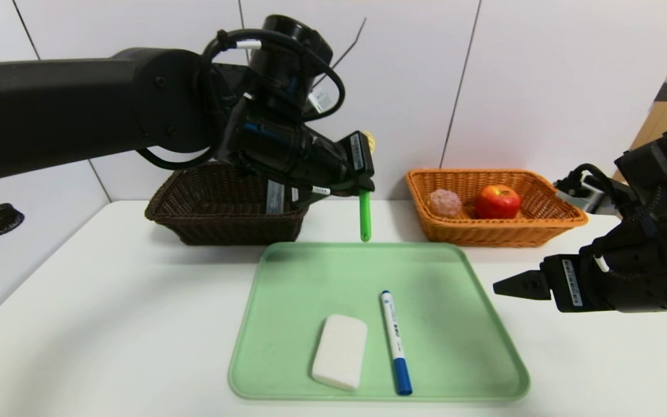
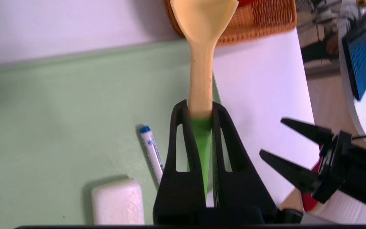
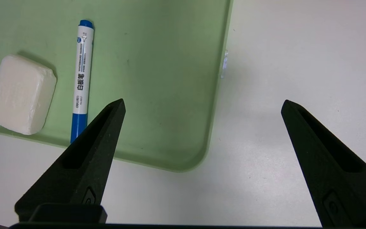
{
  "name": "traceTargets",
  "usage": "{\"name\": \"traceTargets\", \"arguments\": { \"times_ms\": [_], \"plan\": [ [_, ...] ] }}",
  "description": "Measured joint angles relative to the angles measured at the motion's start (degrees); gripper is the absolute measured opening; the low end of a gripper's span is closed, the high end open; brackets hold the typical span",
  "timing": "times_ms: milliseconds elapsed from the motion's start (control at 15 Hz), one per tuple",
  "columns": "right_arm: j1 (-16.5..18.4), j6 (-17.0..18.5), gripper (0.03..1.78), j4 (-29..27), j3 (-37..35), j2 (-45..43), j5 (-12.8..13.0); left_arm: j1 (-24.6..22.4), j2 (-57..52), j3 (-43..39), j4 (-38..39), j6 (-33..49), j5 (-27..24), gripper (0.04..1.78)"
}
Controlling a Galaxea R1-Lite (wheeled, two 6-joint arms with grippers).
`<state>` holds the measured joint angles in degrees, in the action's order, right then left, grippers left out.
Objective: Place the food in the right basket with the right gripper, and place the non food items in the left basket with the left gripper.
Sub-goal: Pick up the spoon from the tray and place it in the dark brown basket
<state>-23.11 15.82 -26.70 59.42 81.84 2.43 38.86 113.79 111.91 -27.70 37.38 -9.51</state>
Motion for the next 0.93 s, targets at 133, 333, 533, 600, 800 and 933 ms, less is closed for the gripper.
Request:
{"name": "traceTargets", "arguments": {
  "times_ms": [133, 333, 533, 600, 800, 933],
  "plan": [
    [-0.01, -0.01, 1.70, 0.07, 0.00, 0.07, -0.01, -1.63, -0.87, -0.02, 1.60, 0.20, 6.79, 0.13],
    [-0.06, -0.15, 1.70, 0.13, 0.23, 0.30, 0.02, -6.95, -1.13, -0.39, 1.52, 3.74, 16.07, 0.13],
    [-0.06, -0.34, 1.70, 0.05, 0.41, 0.46, 0.07, -13.95, -0.45, -0.50, 1.16, 7.00, 17.58, 0.13],
    [-0.06, -0.30, 1.70, 0.05, 0.41, 0.46, 0.10, -16.21, -0.04, -0.50, 1.16, 8.42, 17.64, 0.13],
    [-0.28, -0.30, 1.70, 0.05, 0.34, 0.46, 0.16, -21.35, 2.36, -0.50, 1.40, 11.07, 17.74, 0.13],
    [-0.43, -0.32, 1.70, 0.05, 0.30, 0.49, 0.21, -23.49, 4.43, -0.41, 1.60, 12.13, 17.77, 0.13]
  ]
}}
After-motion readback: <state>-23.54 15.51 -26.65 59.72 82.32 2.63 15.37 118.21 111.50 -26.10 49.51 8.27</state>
